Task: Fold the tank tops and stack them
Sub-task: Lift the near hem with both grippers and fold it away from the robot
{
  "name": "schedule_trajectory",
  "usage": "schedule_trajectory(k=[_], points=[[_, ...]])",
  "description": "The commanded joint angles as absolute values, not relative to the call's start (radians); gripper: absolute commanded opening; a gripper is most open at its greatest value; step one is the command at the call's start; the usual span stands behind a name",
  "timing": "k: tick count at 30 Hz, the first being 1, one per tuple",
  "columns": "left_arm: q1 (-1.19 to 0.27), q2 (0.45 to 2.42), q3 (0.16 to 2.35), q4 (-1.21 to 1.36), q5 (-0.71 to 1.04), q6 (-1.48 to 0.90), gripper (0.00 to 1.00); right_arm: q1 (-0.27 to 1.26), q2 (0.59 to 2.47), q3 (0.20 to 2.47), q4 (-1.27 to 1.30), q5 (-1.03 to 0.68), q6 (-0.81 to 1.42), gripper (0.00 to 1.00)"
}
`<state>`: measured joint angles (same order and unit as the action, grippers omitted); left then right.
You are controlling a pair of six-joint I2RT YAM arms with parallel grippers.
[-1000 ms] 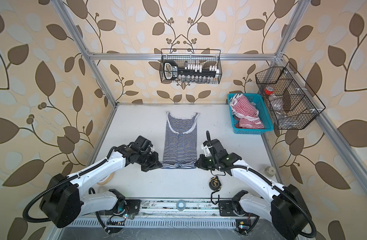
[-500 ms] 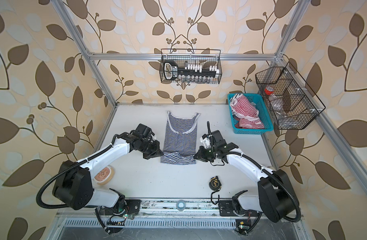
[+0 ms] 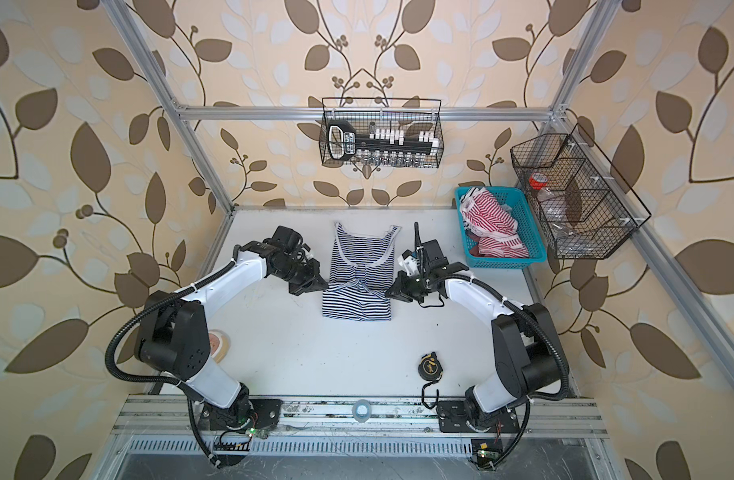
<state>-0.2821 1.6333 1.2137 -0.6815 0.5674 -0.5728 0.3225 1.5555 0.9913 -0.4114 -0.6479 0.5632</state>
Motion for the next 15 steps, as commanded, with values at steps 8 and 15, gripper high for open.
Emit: schedule_trajectory(k=[8, 15], points=[[-0.238, 1.768, 1.382, -0.721, 0.634, -0.489, 0.0, 0.274, 1.675, 1.124, -0.438, -0.693, 0.512, 0.0], [-0.212, 1.835, 1.441, -0.708, 0.652, -0.489, 0.0, 0.256, 1.77, 1.186, -0.413, -0.72, 0.517, 0.0]])
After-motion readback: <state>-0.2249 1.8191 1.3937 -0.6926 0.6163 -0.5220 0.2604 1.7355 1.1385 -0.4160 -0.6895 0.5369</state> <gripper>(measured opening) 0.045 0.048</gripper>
